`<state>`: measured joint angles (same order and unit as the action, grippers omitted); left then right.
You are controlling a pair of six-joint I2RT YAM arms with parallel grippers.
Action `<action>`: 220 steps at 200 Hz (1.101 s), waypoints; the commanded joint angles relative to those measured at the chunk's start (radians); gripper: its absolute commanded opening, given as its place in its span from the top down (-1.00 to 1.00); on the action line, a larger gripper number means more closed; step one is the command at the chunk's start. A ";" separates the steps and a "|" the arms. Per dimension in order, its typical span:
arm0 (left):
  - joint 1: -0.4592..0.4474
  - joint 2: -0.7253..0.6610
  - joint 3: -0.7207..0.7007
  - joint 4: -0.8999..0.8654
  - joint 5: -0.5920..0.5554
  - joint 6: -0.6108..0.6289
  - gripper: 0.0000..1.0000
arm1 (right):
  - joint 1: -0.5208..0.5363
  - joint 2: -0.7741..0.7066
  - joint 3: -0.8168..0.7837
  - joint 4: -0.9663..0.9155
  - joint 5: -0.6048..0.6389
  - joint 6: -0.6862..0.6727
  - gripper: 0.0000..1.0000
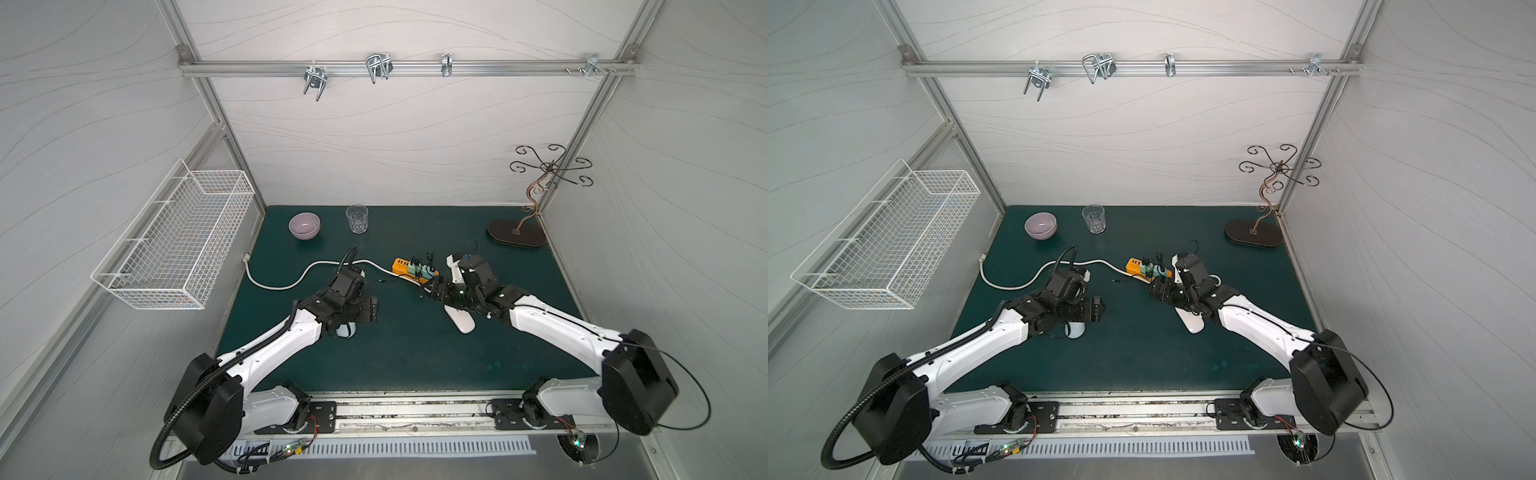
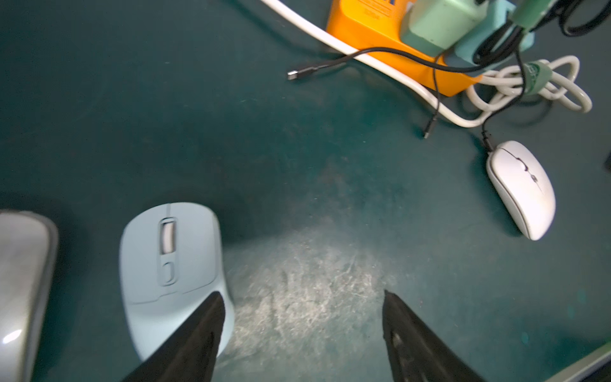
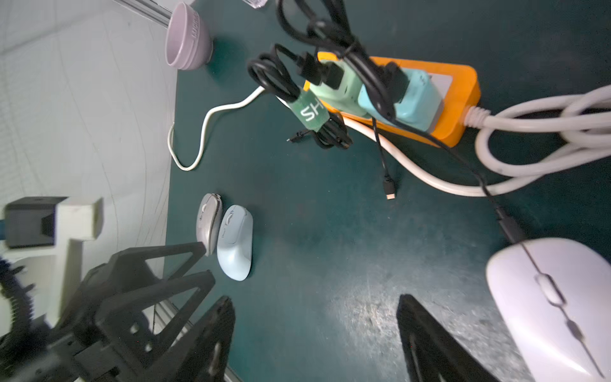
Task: Unplug the wireless mouse
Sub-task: Move the mouse to the center of the board.
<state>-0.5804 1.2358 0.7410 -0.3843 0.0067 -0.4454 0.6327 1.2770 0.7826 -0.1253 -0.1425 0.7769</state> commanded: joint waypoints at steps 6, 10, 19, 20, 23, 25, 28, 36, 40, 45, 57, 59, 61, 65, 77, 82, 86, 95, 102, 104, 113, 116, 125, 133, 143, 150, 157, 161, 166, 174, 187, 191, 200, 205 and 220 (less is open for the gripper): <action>-0.042 0.047 0.065 0.071 0.009 0.001 -0.56 | -0.109 -0.022 -0.085 -0.091 0.019 -0.047 -0.59; -0.048 0.054 0.069 0.075 0.010 0.001 -0.56 | -0.119 -0.023 -0.092 -0.088 0.015 -0.051 -0.59; -0.058 0.069 0.080 0.082 0.012 0.000 -0.56 | -0.139 -0.021 -0.105 -0.083 0.008 -0.058 -0.59; -0.059 0.071 0.080 0.082 0.012 -0.001 -0.56 | -0.142 -0.021 -0.105 -0.082 0.008 -0.059 -0.59; -0.061 0.076 0.086 0.083 0.013 -0.001 -0.56 | -0.147 -0.019 -0.108 -0.080 0.007 -0.061 -0.59; -0.063 0.079 0.087 0.084 0.014 -0.001 -0.56 | -0.151 -0.018 -0.111 -0.078 0.005 -0.062 -0.59; -0.066 0.083 0.089 0.084 0.015 -0.001 -0.56 | -0.156 -0.014 -0.115 -0.075 0.004 -0.064 -0.59; -0.074 0.094 0.096 0.085 0.016 -0.001 -0.56 | -0.166 -0.008 -0.123 -0.067 0.002 -0.064 -0.59; -0.076 0.099 0.098 0.087 0.016 -0.002 -0.56 | -0.172 -0.002 -0.128 -0.060 -0.002 -0.067 -0.59; -0.079 0.103 0.100 0.090 0.018 -0.003 -0.56 | -0.177 0.004 -0.133 -0.053 -0.006 -0.067 -0.59; -0.082 0.112 0.097 0.098 0.022 -0.010 -0.56 | -0.193 0.013 -0.145 -0.041 -0.003 -0.069 -0.59; -0.083 0.112 0.096 0.100 0.022 -0.010 -0.56 | -0.194 0.015 -0.146 -0.040 -0.001 -0.069 -0.59; -0.084 0.114 0.095 0.100 0.023 -0.011 -0.56 | -0.196 0.013 -0.150 -0.037 0.000 -0.069 -0.59; -0.084 0.115 0.093 0.104 0.025 -0.012 -0.56 | -0.200 0.015 -0.154 -0.030 0.001 -0.070 -0.59; -0.085 0.119 0.087 0.107 0.027 -0.016 -0.56 | -0.211 0.020 -0.167 -0.014 0.002 -0.067 -0.59; -0.085 0.119 0.082 0.109 0.028 -0.018 -0.56 | -0.215 0.027 -0.169 -0.008 0.001 -0.068 -0.59; -0.085 0.120 0.081 0.111 0.028 -0.019 -0.56 | -0.217 0.033 -0.170 -0.005 0.001 -0.069 -0.59; -0.085 0.120 0.074 0.115 0.029 -0.021 -0.56 | -0.222 0.053 -0.171 -0.001 -0.004 -0.075 -0.59; -0.085 0.119 0.071 0.115 0.029 -0.021 -0.56 | -0.227 0.070 -0.173 0.010 -0.007 -0.074 -0.59; -0.085 0.119 0.070 0.116 0.029 -0.022 -0.56 | -0.227 0.075 -0.173 0.013 -0.008 -0.074 -0.59; -0.085 0.117 0.067 0.116 0.027 -0.022 -0.56 | -0.231 0.098 -0.177 0.031 -0.016 -0.074 -0.59; -0.085 0.116 0.066 0.117 0.026 -0.023 -0.56 | -0.231 0.106 -0.178 0.037 -0.019 -0.074 -0.58; -0.084 0.114 0.063 0.117 0.026 -0.022 -0.56 | -0.231 0.125 -0.177 0.056 -0.042 -0.076 -0.57; -0.085 0.113 0.059 0.117 0.024 -0.021 -0.57 | -0.231 0.137 -0.182 0.082 -0.071 -0.074 -0.56; -0.085 0.113 0.059 0.116 0.022 -0.019 -0.57 | -0.227 0.144 -0.194 0.115 -0.100 -0.065 -0.55; -0.085 0.114 0.059 0.114 0.018 -0.018 -0.57 | -0.223 0.146 -0.195 0.118 -0.105 -0.064 -0.55; -0.085 0.114 0.057 0.114 0.016 -0.016 -0.57 | -0.217 0.147 -0.195 0.117 -0.110 -0.065 -0.55; -0.085 0.114 0.057 0.114 0.015 -0.016 -0.57 | -0.212 0.145 -0.196 0.117 -0.112 -0.065 -0.55; -0.085 0.114 0.057 0.115 0.013 -0.016 -0.57 | -0.206 0.144 -0.198 0.115 -0.113 -0.065 -0.54; -0.085 0.116 0.057 0.116 0.013 -0.016 -0.57 | -0.194 0.140 -0.202 0.115 -0.113 -0.064 -0.53; -0.085 0.120 0.059 0.117 0.012 -0.016 -0.57 | -0.166 0.131 -0.204 0.107 -0.108 -0.064 -0.52; -0.085 0.121 0.058 0.119 0.012 -0.016 -0.57 | -0.158 0.128 -0.204 0.103 -0.104 -0.064 -0.52; -0.085 0.124 0.059 0.120 0.011 -0.018 -0.57 | -0.138 0.124 -0.204 0.095 -0.098 -0.058 -0.51; -0.085 0.126 0.059 0.122 0.012 -0.018 -0.57 | -0.128 0.119 -0.206 0.092 -0.100 -0.052 -0.51; -0.085 0.134 0.063 0.119 0.012 -0.018 -0.57 | -0.101 0.107 -0.209 0.084 -0.100 -0.036 -0.50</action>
<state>-0.6621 1.3510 0.7982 -0.2943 0.0299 -0.4492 0.4931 1.4136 0.5873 -0.0330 -0.2276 0.7181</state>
